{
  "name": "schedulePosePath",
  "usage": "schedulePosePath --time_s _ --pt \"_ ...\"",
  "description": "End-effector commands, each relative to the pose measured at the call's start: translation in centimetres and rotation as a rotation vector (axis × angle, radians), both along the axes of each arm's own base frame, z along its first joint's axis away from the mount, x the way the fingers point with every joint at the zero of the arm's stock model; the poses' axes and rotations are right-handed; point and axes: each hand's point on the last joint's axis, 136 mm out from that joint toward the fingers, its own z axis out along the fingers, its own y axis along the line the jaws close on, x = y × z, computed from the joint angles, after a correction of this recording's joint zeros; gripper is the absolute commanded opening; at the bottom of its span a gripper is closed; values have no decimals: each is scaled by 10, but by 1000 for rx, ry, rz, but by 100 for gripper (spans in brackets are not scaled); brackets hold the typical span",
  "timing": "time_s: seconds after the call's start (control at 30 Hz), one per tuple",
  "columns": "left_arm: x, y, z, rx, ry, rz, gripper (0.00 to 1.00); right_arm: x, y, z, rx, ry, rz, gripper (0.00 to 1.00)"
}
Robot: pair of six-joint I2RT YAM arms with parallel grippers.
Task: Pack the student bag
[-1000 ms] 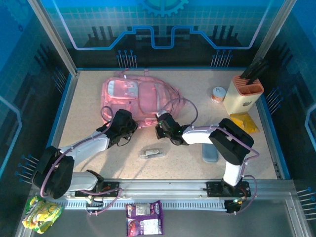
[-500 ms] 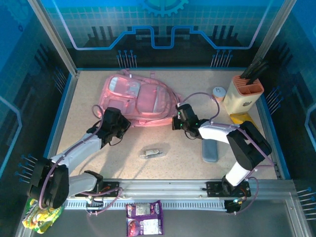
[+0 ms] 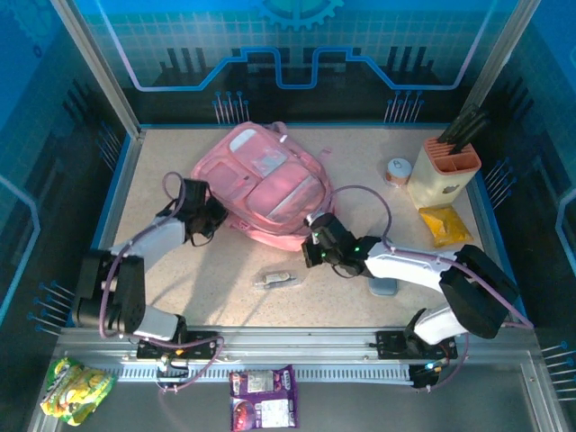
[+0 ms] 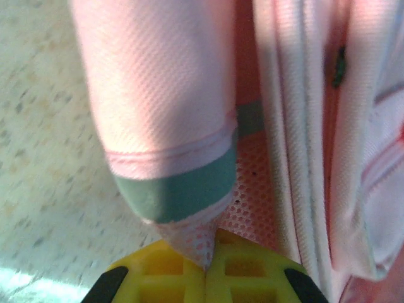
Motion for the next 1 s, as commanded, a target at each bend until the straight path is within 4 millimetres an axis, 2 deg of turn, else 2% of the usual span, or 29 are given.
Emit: schedulePosePath --time_s 0.0,0.03,0.07,0.13,0.17,0.2,0.3,0.37,0.6,0.77,0.93,0.97 --pt "50 -10 36 -14 -148 -72 0 -12 30 3 9 24 44 0" --pt "55 -14 39 -22 -164 -93 6 -12 36 3 12 23 51 0" --pt "57 -17 40 -31 -169 -112 17 -11 42 4 17 23 53 0" --pt "53 -20 42 -39 -166 -133 47 -7 46 5 21 25 44 0" --pt "47 -20 41 -39 -158 -133 58 -6 47 5 20 20 39 0" --pt "39 -19 38 -43 -146 -127 63 -5 47 4 15 21 35 0" --pt "11 -26 28 -131 -107 -103 69 -6 46 -2 -4 41 36 0" --pt "-12 -34 18 -203 -51 -59 71 -9 45 -7 -10 59 33 0" --pt "-67 -93 7 -336 -7 -44 70 -11 48 -11 -3 80 40 0" --pt "-79 -121 4 -381 6 -25 67 -13 50 -11 2 83 46 0" --pt "-70 -149 8 -472 -28 -79 53 -14 52 -12 -14 65 62 0" --pt "-69 -155 6 -495 -20 -90 51 -9 56 -4 -4 50 55 0"
